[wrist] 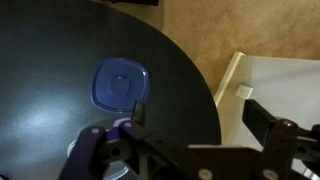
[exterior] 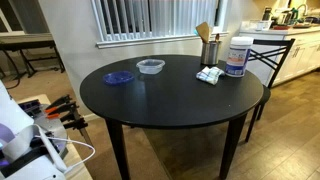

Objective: Put the blue lid on the clear bowl.

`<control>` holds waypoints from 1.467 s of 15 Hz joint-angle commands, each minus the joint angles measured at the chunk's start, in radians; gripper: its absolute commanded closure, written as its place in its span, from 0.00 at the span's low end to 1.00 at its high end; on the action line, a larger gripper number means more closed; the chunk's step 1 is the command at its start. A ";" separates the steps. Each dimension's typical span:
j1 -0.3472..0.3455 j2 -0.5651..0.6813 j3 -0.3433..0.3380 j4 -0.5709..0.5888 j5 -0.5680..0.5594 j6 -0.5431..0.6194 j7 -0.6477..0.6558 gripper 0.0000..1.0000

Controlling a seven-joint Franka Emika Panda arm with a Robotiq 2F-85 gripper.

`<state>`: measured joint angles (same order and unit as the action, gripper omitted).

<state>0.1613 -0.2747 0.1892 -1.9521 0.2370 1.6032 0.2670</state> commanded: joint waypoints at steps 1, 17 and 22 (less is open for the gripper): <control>-0.005 0.001 0.004 0.003 0.001 -0.003 -0.001 0.00; -0.045 0.337 -0.061 -0.010 -0.089 0.256 0.076 0.00; -0.033 0.469 -0.089 -0.009 -0.244 0.286 0.143 0.00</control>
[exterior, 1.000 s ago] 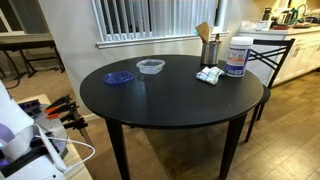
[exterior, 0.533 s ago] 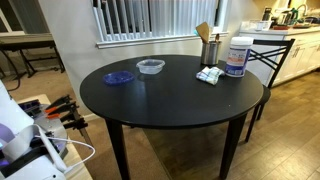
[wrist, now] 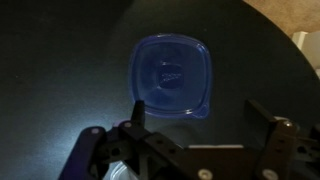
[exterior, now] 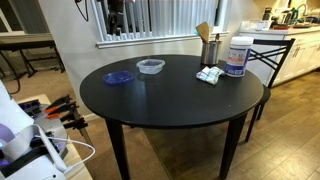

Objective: Put the blue lid on the clear bowl.

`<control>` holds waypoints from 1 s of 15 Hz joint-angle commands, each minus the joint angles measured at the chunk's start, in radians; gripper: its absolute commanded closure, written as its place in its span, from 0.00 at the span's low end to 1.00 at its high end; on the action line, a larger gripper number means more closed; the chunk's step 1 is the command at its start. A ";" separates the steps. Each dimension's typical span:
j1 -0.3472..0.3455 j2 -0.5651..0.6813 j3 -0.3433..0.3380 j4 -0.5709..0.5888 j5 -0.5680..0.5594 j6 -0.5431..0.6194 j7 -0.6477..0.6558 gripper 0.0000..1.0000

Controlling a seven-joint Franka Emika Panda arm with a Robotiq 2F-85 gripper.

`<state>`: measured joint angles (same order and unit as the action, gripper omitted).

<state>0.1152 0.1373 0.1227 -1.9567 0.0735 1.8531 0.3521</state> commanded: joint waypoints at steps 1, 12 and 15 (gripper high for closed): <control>0.013 0.086 -0.033 0.002 -0.104 0.038 0.074 0.00; 0.014 0.248 -0.100 0.024 -0.115 0.142 0.055 0.00; 0.014 0.248 -0.102 0.026 -0.115 0.142 0.055 0.00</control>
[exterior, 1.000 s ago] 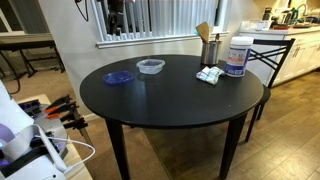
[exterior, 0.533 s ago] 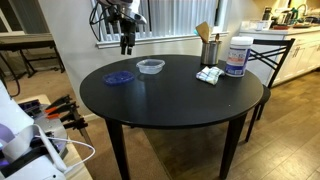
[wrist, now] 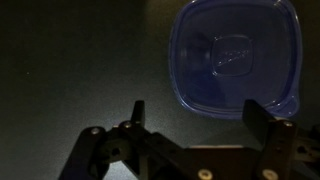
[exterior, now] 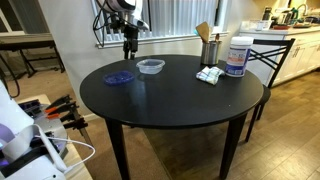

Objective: Put the blue lid on the clear bowl.

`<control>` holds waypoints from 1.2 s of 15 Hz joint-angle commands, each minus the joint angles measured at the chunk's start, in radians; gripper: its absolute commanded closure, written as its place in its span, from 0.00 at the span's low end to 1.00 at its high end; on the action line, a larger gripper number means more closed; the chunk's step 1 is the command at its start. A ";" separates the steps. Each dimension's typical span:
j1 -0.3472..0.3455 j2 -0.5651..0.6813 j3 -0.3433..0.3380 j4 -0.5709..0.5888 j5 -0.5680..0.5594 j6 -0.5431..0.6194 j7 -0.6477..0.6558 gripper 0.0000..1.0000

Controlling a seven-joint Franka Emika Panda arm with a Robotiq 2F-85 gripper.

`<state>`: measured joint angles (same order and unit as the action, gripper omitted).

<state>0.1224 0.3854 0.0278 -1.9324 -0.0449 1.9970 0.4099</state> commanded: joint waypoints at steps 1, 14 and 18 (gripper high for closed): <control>0.007 0.000 -0.007 0.002 0.003 -0.002 -0.002 0.00; 0.070 0.103 -0.057 -0.240 -0.037 0.744 0.011 0.00; 0.143 0.105 -0.108 -0.330 -0.058 0.874 0.011 0.00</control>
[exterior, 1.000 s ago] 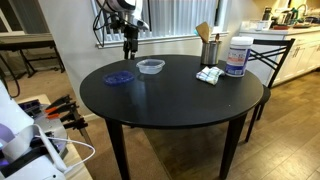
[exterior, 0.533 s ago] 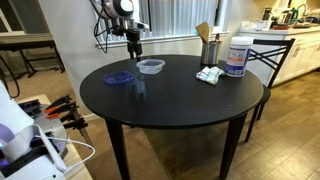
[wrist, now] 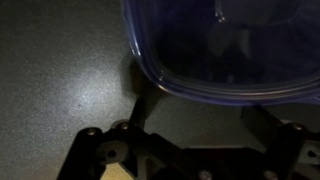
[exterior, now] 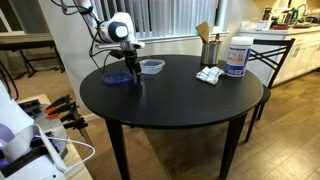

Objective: Put the blue lid on the clear bowl.

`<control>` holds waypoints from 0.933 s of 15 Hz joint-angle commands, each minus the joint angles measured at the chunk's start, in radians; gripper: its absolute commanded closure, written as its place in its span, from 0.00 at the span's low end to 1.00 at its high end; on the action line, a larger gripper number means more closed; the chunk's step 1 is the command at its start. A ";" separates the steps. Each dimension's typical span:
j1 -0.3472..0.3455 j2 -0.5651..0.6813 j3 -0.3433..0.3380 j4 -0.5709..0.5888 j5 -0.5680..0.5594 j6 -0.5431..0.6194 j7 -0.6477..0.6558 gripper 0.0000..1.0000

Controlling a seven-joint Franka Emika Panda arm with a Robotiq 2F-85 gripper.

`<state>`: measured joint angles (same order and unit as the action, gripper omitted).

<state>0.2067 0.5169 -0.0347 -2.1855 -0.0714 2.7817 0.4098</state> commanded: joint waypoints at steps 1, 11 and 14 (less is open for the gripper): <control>0.087 -0.036 -0.071 -0.094 -0.045 0.126 0.015 0.00; 0.332 -0.157 -0.318 -0.324 -0.018 0.425 -0.020 0.00; 0.390 -0.206 -0.401 -0.365 -0.048 0.399 -0.014 0.00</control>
<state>0.5417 0.4010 -0.3637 -2.4654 -0.0973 3.1872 0.4066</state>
